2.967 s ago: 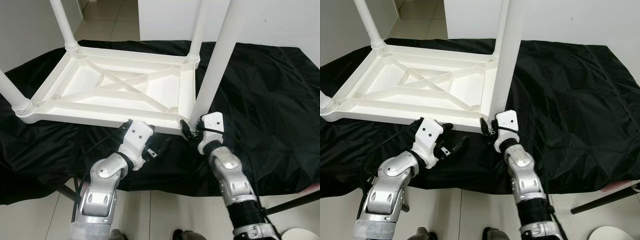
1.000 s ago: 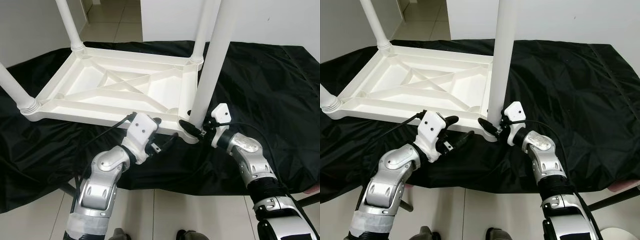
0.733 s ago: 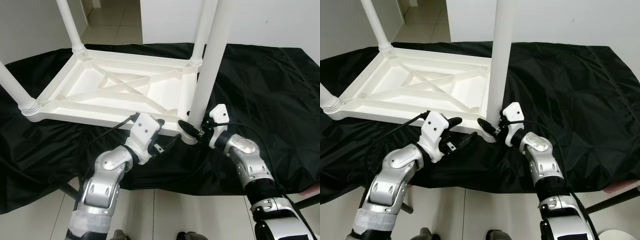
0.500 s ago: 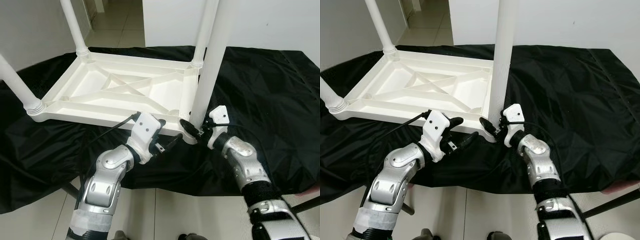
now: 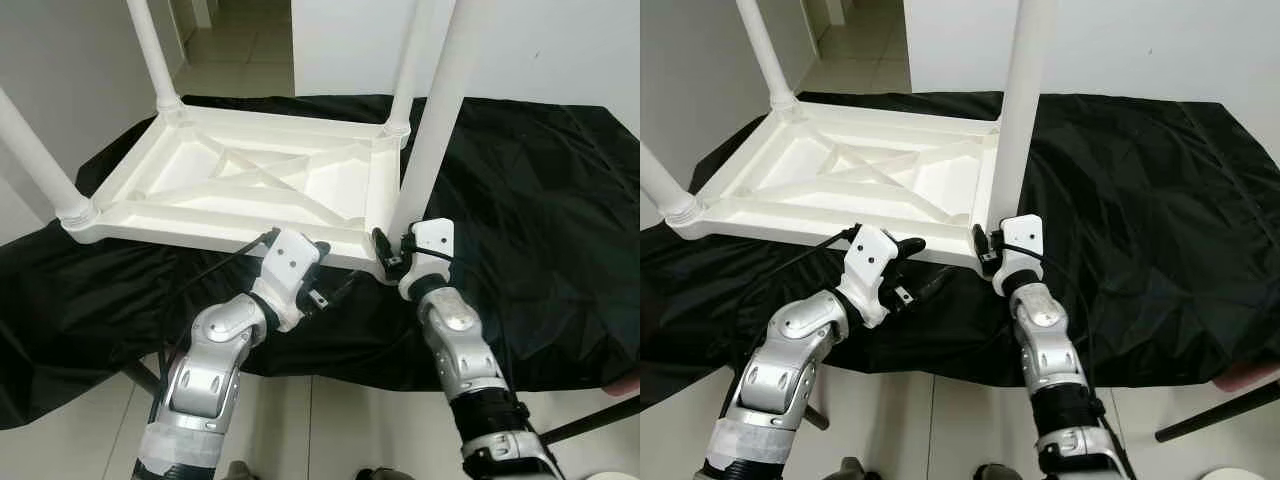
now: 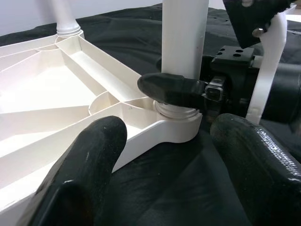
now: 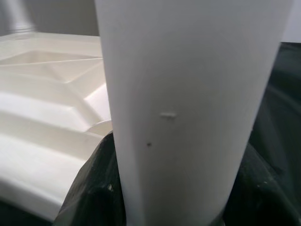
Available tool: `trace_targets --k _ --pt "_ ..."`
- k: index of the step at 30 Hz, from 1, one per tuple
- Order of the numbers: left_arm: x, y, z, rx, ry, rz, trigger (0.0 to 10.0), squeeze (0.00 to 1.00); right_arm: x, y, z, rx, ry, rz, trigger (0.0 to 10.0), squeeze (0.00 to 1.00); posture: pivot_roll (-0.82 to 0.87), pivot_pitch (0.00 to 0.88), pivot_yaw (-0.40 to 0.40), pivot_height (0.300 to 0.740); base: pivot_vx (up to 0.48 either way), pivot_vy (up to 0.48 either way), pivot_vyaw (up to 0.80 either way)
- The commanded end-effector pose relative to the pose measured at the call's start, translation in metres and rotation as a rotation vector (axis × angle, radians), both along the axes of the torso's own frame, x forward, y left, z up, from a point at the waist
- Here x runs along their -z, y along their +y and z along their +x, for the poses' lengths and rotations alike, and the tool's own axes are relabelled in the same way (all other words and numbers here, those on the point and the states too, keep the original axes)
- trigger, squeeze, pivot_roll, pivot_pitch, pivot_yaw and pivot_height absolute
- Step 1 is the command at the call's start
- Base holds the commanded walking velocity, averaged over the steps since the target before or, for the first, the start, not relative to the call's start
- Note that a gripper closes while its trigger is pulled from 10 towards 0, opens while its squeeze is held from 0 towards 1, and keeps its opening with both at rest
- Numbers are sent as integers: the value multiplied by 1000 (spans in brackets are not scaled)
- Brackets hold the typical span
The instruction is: Building children table
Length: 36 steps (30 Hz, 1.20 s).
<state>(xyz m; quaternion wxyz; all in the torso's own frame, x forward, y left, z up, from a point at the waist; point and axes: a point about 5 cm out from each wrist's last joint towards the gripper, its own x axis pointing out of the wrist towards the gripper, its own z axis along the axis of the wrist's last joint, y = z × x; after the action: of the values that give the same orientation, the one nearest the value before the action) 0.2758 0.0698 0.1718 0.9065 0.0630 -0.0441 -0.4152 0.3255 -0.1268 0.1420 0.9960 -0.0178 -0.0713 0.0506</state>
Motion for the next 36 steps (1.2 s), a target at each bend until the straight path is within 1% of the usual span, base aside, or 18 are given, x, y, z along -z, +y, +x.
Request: trace_targets --k 1,2,3,5,10,11,12,20,22,23,24,25,27,28,31,34,35,36 --pt "3 4 3 -109 4 -8 10000 0 15 -6 -4 96 69 -3 10000 0 -97 87 25 740 0 0 0" --pt "3 5 6 -123 3 -12 10000 0 22 10 -11 151 95 15 10000 0 -97 87 40 740 0 0 0" --pt "3 5 6 -123 3 -12 10000 0 22 10 -11 151 95 15 10000 0 -97 87 40 740 0 0 0" --pt "-1 5 6 -122 -5 -14 10000 0 20 19 -12 129 85 24 10000 0 -87 84 38 740 0 0 0" --pt "-3 6 5 -118 -21 -11 10000 0 16 18 -10 115 62 42 10000 0 -85 78 38 740 0 0 0" --pt "-2 7 7 -128 -14 -10 10000 0 16 14 -8 125 62 37 10000 98 -79 90 45 740 0 0 0" --pt "-3 8 7 -132 -6 -15 10000 0 14 9 -7 134 54 40 10000 1000 -76 92 46 740 0 0 0" --pt "-1 7 3 -123 -5 -5 10000 0 4 1 -4 88 5 54 10000 1000 -59 96 47 740 0 0 0" --pt "-1 7 3 -124 -2 -7 10000 0 2 1 -3 27 8 41 10000 1000 -61 97 49 740 0 0 0" --pt "-1 7 3 -124 -2 -7 10000 0 2 1 -3 27 8 41 10000 1000 -61 97 49 740 0 0 0" --pt "-2 7 3 -122 -4 -6 10000 0 2 1 -1 -17 9 18 10000 0 -60 97 50 740 0 0 0" --pt "-2 6 3 -121 -5 -6 10000 0 2 2 0 -59 11 6 10000 0 -61 97 51 740 0 0 0" --pt "-2 6 3 -121 -5 -6 10000 0 2 2 0 -59 11 6 10000 0 -61 97 51 740 0 0 0" --pt "-3 7 4 -123 -5 -8 10000 0 0 1 1 -146 -8 -40 10000 0 -62 99 54 740 0 0 0" --pt "-3 7 4 -123 -3 -10 10000 0 -2 -1 3 -200 -23 -71 10000 0 -63 99 55 740 0 0 0" --pt "-3 5 3 -112 -4 -6 10000 0 -14 -7 10 -362 -59 -137 10000 0 -65 104 59 740 0 0 0" --pt "-3 4 3 -111 -4 -6 10000 0 -17 -9 12 -400 -63 -148 10000 0 -65 104 59 740 0 0 0" --pt "-3 4 3 -111 -4 -6 10000 0 -17 -9 12 -400 -63 -148 10000 0 -65 104 59 740 0 0 0"
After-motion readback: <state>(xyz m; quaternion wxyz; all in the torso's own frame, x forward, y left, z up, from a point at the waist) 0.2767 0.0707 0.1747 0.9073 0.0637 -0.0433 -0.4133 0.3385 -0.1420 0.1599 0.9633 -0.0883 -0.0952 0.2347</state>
